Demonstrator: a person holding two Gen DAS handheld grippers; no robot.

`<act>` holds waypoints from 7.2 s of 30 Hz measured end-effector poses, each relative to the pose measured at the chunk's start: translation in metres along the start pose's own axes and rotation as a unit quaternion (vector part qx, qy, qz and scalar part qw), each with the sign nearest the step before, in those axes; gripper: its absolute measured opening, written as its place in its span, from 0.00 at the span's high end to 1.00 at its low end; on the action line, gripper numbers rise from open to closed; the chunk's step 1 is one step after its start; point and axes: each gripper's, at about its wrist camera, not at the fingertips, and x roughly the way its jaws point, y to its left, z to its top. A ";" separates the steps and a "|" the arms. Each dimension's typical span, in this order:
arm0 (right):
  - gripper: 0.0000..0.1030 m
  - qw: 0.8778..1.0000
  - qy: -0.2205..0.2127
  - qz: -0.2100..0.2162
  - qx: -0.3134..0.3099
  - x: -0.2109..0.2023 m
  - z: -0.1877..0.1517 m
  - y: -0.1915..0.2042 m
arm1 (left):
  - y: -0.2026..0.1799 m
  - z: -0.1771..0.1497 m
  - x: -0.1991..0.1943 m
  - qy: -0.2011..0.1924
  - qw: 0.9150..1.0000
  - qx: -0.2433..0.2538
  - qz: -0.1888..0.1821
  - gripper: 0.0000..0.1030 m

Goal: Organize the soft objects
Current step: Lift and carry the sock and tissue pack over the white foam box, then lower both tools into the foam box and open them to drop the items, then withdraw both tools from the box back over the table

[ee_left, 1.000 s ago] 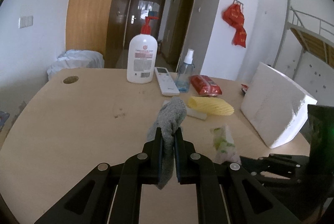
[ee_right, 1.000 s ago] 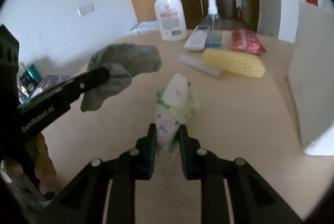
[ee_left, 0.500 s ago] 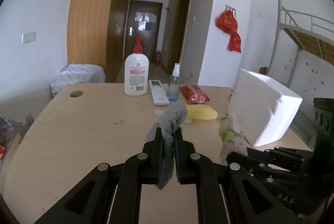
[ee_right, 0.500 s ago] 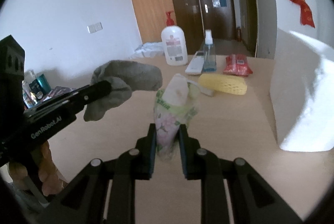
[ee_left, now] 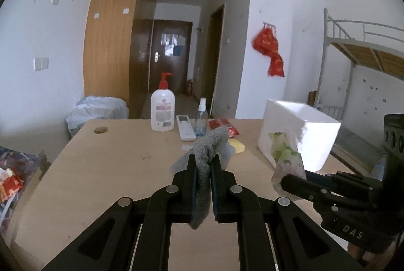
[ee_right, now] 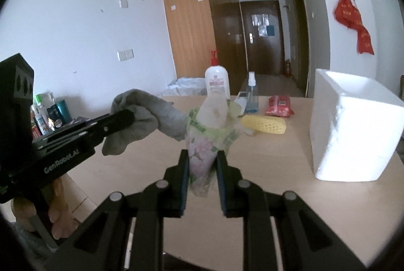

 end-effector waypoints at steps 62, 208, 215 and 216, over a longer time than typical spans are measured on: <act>0.77 0.981 -0.086 -0.161 0.060 -0.119 0.000 -0.107 | -0.179 0.054 0.021 -0.021 0.978 0.085 -0.192 0.90; 0.00 0.976 -0.118 -0.176 0.041 -0.114 0.037 -0.073 | -0.129 0.104 0.013 -0.056 0.991 0.041 -0.118 0.00; 0.00 0.976 -0.142 -0.162 0.040 -0.136 0.021 -0.053 | -0.122 0.083 -0.029 -0.076 0.990 0.042 -0.109 0.00; 0.00 0.976 -0.143 -0.158 0.039 -0.139 0.019 -0.051 | -0.120 0.080 -0.031 -0.078 0.991 0.041 -0.103 0.00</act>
